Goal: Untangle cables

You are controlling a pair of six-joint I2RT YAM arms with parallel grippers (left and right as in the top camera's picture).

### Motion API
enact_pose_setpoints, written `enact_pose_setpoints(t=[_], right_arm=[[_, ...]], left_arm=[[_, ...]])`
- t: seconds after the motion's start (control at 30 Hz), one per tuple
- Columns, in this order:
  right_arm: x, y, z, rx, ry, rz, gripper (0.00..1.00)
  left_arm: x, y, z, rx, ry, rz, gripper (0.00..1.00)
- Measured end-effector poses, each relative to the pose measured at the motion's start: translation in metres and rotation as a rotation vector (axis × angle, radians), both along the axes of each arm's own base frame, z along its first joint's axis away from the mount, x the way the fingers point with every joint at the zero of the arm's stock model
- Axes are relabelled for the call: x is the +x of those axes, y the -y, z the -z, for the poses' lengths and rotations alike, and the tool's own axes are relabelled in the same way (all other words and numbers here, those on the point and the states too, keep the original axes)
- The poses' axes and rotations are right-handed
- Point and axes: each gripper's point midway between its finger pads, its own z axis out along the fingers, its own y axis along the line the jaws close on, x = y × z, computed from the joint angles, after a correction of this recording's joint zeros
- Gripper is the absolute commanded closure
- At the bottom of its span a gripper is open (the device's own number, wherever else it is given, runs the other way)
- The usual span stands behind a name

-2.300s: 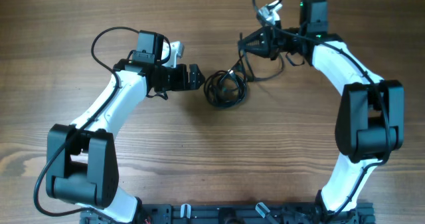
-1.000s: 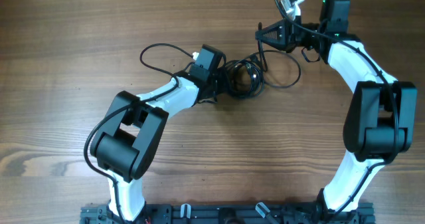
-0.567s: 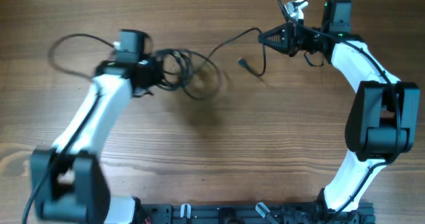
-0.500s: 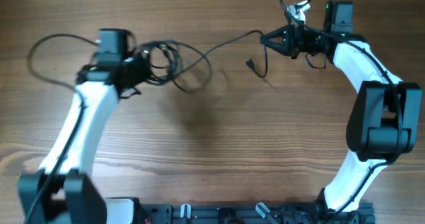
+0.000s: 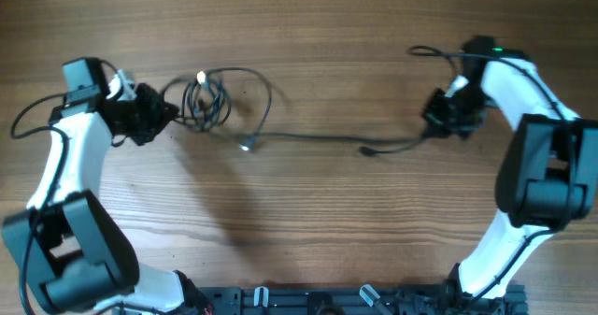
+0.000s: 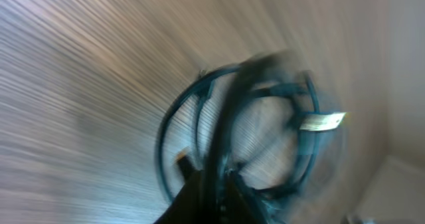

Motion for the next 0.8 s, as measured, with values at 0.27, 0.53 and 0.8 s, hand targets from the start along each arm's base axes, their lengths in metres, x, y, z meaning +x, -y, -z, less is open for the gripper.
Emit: enact_pose_setpoints(t=[0.27,0.53,0.8], right_arm=[[0.003,0.097,-0.07,-0.388,-0.056,0.053,0.96],[0.028,0.121,-0.101,-0.507,0.04,-0.005,0.34],[0.05,0.038,-0.098,-0.088,0.191,-0.194,0.38]], left_arm=[[0.001,-0.022,0.051,0.053,-0.081,0.002,0.37],[0.014,0.006,0.044,0.068,0.013,0.155,0.03],[0.02,0.093,0.041,0.107,0.089,0.439,0.18]])
